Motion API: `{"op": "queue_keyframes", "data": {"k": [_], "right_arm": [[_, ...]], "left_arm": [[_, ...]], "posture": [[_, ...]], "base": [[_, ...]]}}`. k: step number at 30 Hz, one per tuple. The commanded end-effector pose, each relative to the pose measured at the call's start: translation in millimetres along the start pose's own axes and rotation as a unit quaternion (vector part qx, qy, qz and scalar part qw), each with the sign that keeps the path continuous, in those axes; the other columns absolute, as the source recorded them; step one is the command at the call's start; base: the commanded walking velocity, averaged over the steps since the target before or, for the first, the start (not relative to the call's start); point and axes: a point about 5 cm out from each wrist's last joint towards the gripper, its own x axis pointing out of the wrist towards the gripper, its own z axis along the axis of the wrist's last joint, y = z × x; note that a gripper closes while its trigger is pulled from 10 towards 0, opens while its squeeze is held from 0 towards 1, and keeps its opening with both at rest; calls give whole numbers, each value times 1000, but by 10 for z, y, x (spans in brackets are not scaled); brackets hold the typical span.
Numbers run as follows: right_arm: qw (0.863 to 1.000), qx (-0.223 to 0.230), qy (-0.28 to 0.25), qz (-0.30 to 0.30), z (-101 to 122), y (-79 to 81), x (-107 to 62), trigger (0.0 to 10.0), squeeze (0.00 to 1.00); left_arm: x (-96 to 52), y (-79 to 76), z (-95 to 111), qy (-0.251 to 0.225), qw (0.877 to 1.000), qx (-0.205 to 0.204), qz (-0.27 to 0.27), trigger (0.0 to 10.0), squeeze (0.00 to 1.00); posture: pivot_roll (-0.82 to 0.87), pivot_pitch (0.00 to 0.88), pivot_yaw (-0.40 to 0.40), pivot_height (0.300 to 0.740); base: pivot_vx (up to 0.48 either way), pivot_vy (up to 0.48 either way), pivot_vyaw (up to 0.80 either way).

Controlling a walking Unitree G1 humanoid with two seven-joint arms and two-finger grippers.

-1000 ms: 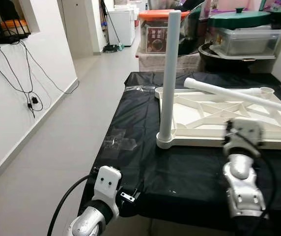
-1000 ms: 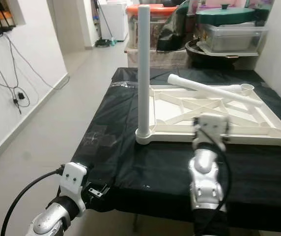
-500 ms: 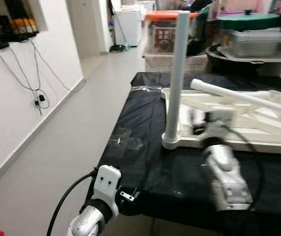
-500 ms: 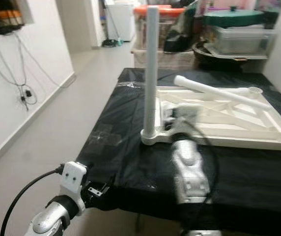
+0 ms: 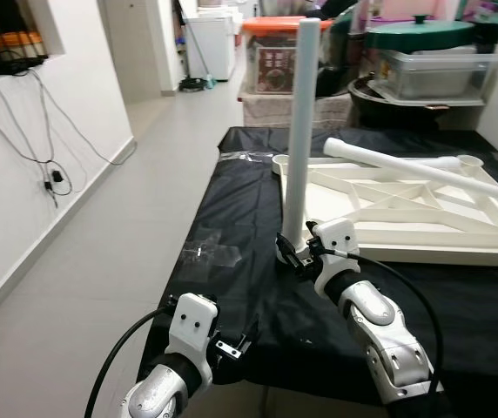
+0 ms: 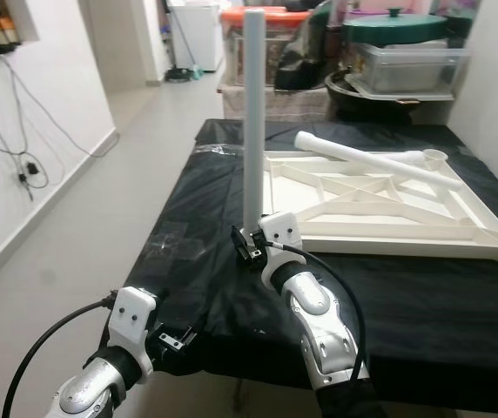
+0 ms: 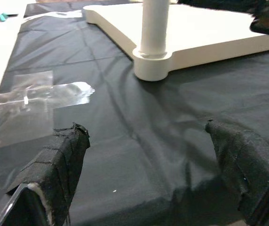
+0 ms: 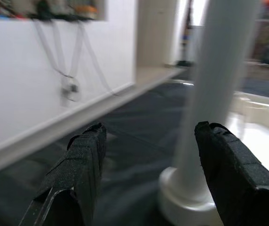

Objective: Building children table

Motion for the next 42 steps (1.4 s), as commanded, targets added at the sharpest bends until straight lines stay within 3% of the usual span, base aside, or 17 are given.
{"op": "queue_keyframes", "data": {"k": [1, 5, 15, 19, 22, 27, 30, 34, 36, 38, 39, 42], "right_arm": [[999, 22, -14, 34, 72, 68, 24, 10000, 0], [998, 32, -35, 50, 186, 120, 121, 10000, 0], [995, 56, -52, 69, 333, 280, 340, 10000, 0], [988, 93, -76, 100, 529, 536, 563, 10000, 0], [990, 79, -81, 84, 556, 541, 606, 10000, 0], [995, 58, -75, 29, 504, 399, 582, 10000, 0], [995, 59, -77, 26, 502, 386, 566, 10000, 0], [993, 70, -84, 54, 436, 388, 384, 10000, 0], [995, 55, -81, 36, 394, 333, 296, 10000, 0], [995, 55, -81, 36, 394, 333, 296, 10000, 0], [996, 40, -81, 8, 374, 268, 253, 10000, 1000], [996, 20, -77, -38, 326, 174, 155, 10000, 1000]], "left_arm": [[-22, 5, 9, -2, 1000, 4, 5, 10000, 0], [-55, 39, 56, -16, 1000, -14, 19, 10000, 0], [-82, 121, 136, -31, 998, -17, 57, 10000, 0], [-148, 81, 183, -35, 997, -20, 71, 10000, 0], [-160, 67, 209, -38, 996, -20, 72, 10000, 0], [-194, 60, 255, -43, 996, -22, 80, 10000, 0], [-203, 54, 253, -42, 996, -23, 80, 10000, 0], [-217, 15, 234, -34, 996, -28, 71, 10000, 0], [-221, 5, 230, -31, 997, -29, 67, 10000, 0], [-221, 5, 230, -31, 997, -29, 67, 10000, 0], [-220, 0, 227, -29, 997, -28, 65, 10000, 0], [-216, -6, 221, -26, 997, -27, 63, 10000, 0]], "posture": [[155, 0, -25, 740], [158, 6, -25, 740], [168, 44, -38, 740], [175, 85, -50, 740], [176, 97, -52, 740], [174, 121, -59, 740], [174, 121, -59, 740], [166, 123, -52, 740], [166, 122, -49, 740], [166, 122, -49, 740], [165, 118, -50, 740], [166, 115, -48, 740]], "base": [[0, 0, 0], [0, 0, 0], [0, 0, 0], [0, 0, 0], [0, 0, 0], [0, 0, 0], [0, 0, 0], [0, 0, 0], [0, 0, 0], [0, 0, 0], [0, 0, 0], [0, 0, 0]]}}
